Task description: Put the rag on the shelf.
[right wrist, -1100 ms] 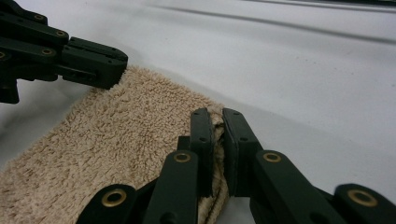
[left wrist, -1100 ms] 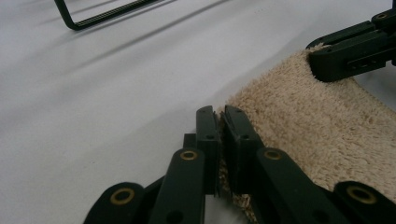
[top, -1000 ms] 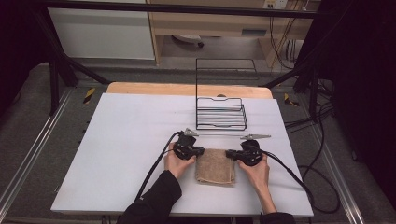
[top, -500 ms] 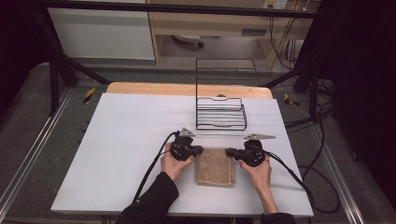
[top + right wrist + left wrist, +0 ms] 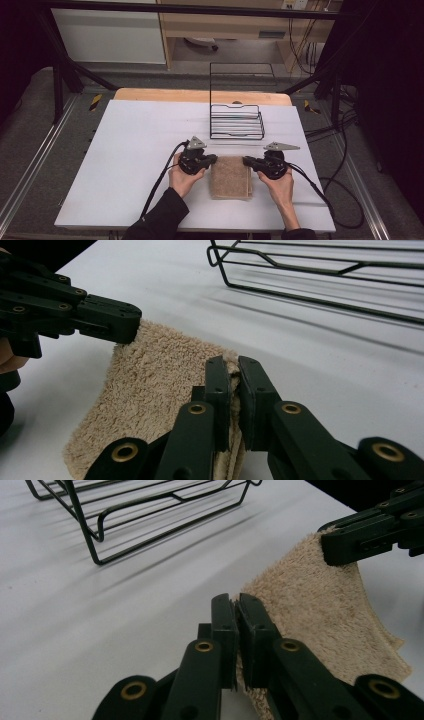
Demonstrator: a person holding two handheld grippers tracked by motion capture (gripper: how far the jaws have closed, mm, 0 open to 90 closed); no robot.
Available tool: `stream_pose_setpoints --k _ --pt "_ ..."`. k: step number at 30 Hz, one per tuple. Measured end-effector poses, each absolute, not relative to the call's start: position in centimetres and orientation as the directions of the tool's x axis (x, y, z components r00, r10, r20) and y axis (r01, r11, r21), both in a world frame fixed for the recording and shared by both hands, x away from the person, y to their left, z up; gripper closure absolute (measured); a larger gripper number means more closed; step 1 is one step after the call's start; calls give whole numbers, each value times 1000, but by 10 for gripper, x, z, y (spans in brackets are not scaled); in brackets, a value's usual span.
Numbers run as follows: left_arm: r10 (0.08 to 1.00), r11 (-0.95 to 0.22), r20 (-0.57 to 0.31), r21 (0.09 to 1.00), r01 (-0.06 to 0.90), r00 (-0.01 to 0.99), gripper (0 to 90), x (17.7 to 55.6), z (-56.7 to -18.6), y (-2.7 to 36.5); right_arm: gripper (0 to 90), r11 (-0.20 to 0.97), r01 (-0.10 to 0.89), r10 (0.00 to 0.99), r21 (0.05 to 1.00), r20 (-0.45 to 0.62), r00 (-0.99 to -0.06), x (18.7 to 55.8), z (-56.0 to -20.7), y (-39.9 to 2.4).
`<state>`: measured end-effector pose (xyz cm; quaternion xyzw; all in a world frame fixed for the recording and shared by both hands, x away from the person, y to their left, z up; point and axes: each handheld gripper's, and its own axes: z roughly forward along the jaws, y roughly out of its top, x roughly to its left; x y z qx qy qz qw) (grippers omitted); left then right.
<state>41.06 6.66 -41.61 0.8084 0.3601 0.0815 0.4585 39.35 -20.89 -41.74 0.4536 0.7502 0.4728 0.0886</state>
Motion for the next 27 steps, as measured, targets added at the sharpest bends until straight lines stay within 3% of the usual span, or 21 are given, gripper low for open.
stream_pose_setpoints --k 27 --pt "639 -261 -160 875 408 752 862 393 -378 64 846 106 478 770 872 232 -594 376 -381 -218"
